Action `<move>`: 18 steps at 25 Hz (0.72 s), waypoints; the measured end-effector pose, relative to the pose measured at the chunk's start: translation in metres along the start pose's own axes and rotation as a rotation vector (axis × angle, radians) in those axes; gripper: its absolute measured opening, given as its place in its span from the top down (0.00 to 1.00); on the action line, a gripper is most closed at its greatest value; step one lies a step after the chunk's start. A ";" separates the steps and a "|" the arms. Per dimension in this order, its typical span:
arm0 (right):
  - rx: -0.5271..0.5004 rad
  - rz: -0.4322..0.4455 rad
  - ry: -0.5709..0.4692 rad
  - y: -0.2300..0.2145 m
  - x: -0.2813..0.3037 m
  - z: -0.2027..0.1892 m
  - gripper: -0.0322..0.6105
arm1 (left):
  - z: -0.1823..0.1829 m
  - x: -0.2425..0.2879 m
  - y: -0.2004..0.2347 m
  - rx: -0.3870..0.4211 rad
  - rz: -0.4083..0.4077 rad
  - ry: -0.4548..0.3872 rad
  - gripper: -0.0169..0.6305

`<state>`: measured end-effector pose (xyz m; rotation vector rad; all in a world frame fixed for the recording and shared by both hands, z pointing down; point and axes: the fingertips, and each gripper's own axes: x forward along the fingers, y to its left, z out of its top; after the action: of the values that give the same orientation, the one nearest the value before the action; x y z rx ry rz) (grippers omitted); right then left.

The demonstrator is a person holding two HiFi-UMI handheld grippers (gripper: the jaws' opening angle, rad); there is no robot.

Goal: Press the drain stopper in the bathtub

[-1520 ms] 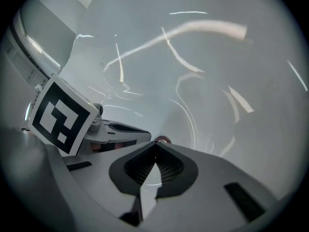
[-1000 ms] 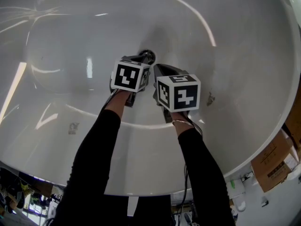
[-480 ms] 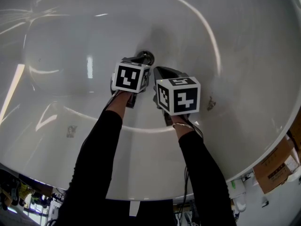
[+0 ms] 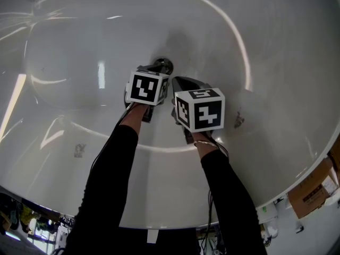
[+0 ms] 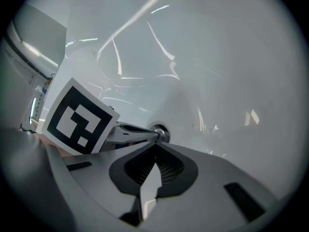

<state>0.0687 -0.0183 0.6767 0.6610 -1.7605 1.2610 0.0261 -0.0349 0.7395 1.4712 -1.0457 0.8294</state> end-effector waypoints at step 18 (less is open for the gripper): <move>0.020 -0.020 -0.003 -0.008 -0.001 0.003 0.95 | 0.001 0.003 0.003 0.030 0.055 0.020 0.96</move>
<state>0.0747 -0.0238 0.6792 0.6906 -1.7410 1.2658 0.0247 -0.0367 0.7426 1.4619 -1.0671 0.9003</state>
